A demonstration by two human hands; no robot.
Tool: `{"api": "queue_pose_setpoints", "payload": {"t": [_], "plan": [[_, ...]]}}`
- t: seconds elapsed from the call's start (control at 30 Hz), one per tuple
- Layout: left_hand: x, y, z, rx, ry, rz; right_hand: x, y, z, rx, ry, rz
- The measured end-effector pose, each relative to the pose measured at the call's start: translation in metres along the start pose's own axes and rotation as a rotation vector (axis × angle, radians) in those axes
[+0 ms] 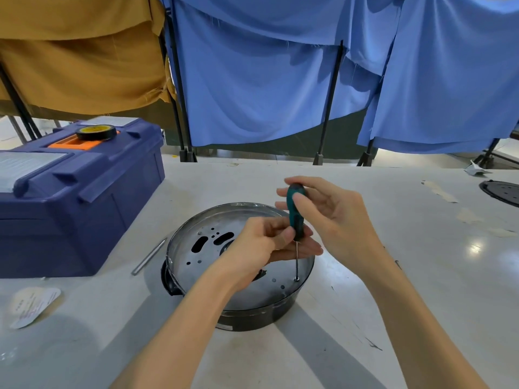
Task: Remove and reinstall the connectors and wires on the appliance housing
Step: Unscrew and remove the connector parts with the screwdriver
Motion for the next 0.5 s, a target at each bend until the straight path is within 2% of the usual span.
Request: {"api": "queue_pose_setpoints", "payload": {"t": [0.1,0.23,0.33,0.4,0.5], "plan": [[-0.001,0.004,-0.003,0.002,-0.025,0.022,-0.003,0.004,0.003,-0.058,0.065,-0.107],[0.003,0.005,-0.004,0.006,-0.095,-0.067,-0.005,0.008,0.003,-0.103,0.182,-0.308],[0.006,0.001,-0.003,-0.018,-0.153,-0.07,-0.004,0.007,0.005,-0.091,0.271,-0.389],[0.004,0.002,-0.003,-0.038,-0.159,-0.04,-0.005,0.001,0.005,-0.041,0.228,-0.317],[0.003,0.006,-0.004,-0.043,-0.129,0.022,0.001,-0.002,0.007,0.004,0.011,-0.101]]}}
Point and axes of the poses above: each hand's wrist, its own y-axis away from the middle knuckle, its own x-axis out of the palm, z = x × y, the point moved 6 cm from there along -y, towards the middle knuckle, and after that the axes turned 6 degrees about -y, right-handed, at the moved point
